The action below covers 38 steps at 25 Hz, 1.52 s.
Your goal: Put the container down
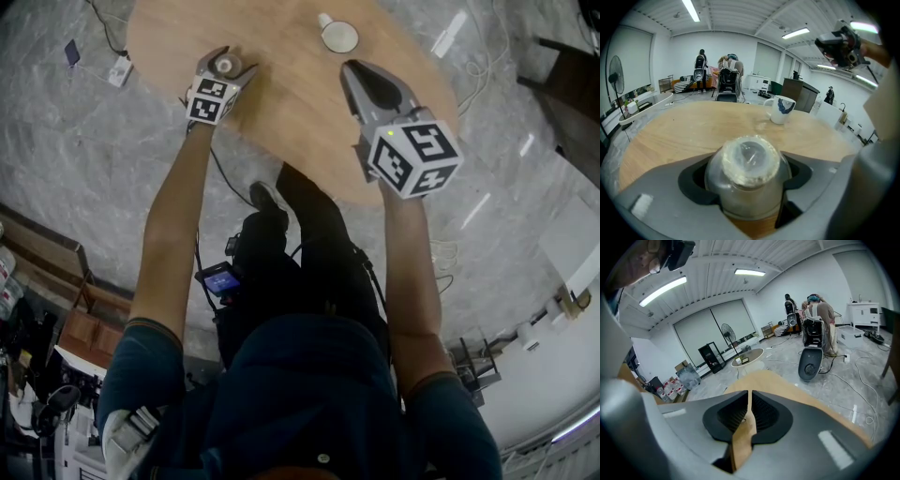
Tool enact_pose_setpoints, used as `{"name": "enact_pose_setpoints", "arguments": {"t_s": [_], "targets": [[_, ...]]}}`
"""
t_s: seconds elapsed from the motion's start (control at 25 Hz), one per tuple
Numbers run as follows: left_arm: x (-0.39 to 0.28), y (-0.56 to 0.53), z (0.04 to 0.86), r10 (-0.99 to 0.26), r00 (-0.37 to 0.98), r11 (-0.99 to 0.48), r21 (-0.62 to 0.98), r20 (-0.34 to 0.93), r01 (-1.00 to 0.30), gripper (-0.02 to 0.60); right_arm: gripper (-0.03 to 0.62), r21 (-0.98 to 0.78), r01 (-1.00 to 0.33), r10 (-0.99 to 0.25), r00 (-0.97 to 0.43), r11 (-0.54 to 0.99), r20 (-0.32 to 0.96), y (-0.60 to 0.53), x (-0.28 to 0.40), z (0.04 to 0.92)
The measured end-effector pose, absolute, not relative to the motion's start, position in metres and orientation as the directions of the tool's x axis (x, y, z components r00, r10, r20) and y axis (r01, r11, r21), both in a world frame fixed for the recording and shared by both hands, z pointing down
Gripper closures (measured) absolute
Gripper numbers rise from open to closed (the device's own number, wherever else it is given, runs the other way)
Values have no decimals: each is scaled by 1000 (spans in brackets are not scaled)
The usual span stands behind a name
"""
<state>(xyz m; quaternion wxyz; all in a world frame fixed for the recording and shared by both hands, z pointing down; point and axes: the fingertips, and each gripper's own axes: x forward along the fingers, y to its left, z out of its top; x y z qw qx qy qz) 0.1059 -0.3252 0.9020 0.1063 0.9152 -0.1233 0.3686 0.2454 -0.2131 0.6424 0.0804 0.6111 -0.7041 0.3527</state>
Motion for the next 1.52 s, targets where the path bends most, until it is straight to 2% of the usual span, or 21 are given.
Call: {"name": "enact_pose_setpoints", "arguments": {"t_s": [0.08, 0.2, 0.52, 0.64, 0.76, 1.04, 1.16, 1.32, 1.52], "targets": [[107, -320, 905, -127, 698, -951, 113, 705, -288, 220, 582, -402, -916, -804, -244, 6, 543, -213, 243, 641], [108, -310, 901, -103, 693, -951, 134, 713, -279, 154, 583, -406, -914, -806, -248, 10, 538, -213, 239, 635], [85, -311, 827, -182, 700, -951, 56, 691, -303, 162, 582, -416, -908, -816, -277, 51, 506, -210, 224, 592], [72, -324, 777, -251, 723, -941, 12, 643, -337, 204, 583, -400, -914, -823, -282, 74, 493, -206, 216, 565], [53, -340, 717, -319, 752, -929, -33, 576, -369, 310, 583, -389, -916, -832, -291, 100, 472, -206, 203, 541], [-18, -343, 557, -487, 754, -856, -67, 440, -513, 427, 583, -331, -925, -840, -327, 189, 434, -187, 169, 462], [-56, -329, 493, -537, 752, -824, -46, 383, -565, 496, 583, -302, -924, -848, -346, 234, 401, -172, 151, 422], [-96, -302, 418, -573, 756, -799, -10, 317, -602, 535, 583, -262, -925, -858, -359, 275, 367, -151, 130, 370], [-119, -248, 348, -541, 793, -824, 12, 281, -567, 535, 584, -223, -915, -879, -390, 336, 274, -128, 105, 301]]}}
